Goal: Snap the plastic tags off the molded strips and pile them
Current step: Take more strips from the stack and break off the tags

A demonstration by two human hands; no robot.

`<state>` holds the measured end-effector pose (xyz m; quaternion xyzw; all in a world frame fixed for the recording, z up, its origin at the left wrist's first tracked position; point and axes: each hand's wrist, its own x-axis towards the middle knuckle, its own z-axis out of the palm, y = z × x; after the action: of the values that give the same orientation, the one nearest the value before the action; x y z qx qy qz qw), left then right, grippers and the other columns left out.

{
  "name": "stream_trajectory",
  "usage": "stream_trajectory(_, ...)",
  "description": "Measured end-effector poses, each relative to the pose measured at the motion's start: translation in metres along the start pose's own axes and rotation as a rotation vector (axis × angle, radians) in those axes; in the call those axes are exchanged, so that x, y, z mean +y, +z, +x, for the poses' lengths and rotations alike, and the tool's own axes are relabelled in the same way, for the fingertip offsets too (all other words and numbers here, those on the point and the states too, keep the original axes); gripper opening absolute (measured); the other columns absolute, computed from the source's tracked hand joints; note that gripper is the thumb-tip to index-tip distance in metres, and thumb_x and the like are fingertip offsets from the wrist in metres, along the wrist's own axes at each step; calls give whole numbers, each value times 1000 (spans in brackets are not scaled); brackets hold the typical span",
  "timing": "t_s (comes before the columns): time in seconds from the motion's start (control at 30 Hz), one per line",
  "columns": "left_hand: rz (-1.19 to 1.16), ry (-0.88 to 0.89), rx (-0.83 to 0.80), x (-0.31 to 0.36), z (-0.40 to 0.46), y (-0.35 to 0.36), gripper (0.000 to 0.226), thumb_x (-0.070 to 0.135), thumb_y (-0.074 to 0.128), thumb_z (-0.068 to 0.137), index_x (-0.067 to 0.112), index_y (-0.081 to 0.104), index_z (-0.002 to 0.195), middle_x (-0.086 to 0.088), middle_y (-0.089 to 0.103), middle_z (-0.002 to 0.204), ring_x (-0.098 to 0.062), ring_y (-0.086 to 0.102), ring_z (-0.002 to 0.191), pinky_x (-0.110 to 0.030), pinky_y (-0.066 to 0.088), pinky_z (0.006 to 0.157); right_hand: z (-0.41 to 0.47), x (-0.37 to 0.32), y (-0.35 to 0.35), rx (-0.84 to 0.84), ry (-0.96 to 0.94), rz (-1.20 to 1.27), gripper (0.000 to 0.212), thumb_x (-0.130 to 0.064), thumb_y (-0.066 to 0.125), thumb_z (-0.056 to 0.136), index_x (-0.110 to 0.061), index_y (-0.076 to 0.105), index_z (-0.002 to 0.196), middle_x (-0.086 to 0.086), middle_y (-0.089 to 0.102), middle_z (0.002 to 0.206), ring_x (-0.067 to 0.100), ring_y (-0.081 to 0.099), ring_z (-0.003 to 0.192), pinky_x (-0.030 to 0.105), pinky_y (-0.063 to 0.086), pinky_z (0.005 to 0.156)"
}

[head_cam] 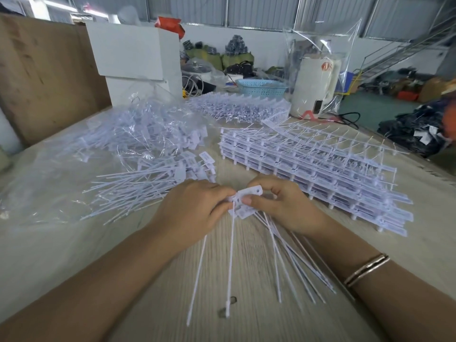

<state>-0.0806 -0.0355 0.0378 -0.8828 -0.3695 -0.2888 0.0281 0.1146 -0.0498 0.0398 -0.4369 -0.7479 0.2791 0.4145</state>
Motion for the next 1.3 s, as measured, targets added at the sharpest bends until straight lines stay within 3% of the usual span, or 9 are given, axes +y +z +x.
stream_trajectory(0.17,-138,-101,-4,1,0,0,35,40,41,94,25,73,94,3,61,60,-17,56,58,-35,44,60,0,2,-1,58,-42,-183,10,-7,66,84,-17,70,83,3,67,84,14,61,80,46,43,84)
stream_trajectory(0.33,-244,-161,83,-8,1,-2,20,29,59,91,23,70,107,9,70,93,-12,65,86,-35,52,76,-1,0,-9,268,205,488,14,-9,59,88,4,65,86,4,65,66,10,61,56,18,48,51)
stream_trajectory(0.4,-231,-137,101,-12,1,-1,21,22,65,87,20,69,107,8,68,92,-13,61,86,-39,51,76,-2,6,-15,239,275,340,15,-13,59,90,-1,67,85,4,64,70,14,60,61,22,48,54)
stream_trajectory(0.6,-234,-54,54,-5,1,0,25,27,74,79,24,71,104,13,62,93,-9,60,83,-32,48,72,4,17,-10,30,228,-531,31,-41,59,86,-30,64,115,-10,57,114,15,45,115,46,31,101)
stream_trajectory(0.7,-225,-24,60,1,2,2,27,32,73,76,21,73,101,9,62,87,-14,60,80,-37,50,69,3,5,-4,124,99,-276,25,-43,58,87,-25,72,96,-7,61,103,15,49,107,47,32,100)
stream_trajectory(0.8,-206,12,103,9,4,3,29,35,72,72,15,68,92,4,65,80,-13,60,74,-37,51,63,0,-3,5,-27,46,-96,23,-38,62,84,-19,71,73,-1,61,86,9,53,89,29,38,88)
stream_trajectory(0.9,-233,17,105,12,3,1,30,39,69,76,17,63,95,8,65,82,-10,60,75,-32,50,63,3,-1,6,-57,28,-58,18,-14,64,87,-2,68,73,6,59,74,2,50,71,15,36,71)
stream_trajectory(1.13,-157,41,63,1,2,-3,23,12,65,81,13,62,103,5,61,93,-15,57,85,-35,47,69,3,9,-6,51,181,225,18,-17,60,88,-5,67,78,25,54,76,28,45,67,36,33,71)
stream_trajectory(1.3,-138,11,148,4,3,-2,19,19,65,77,12,71,94,-1,69,80,-19,64,72,-36,52,58,0,-3,3,-49,0,14,18,-10,64,86,7,67,80,27,54,75,22,45,61,17,34,59)
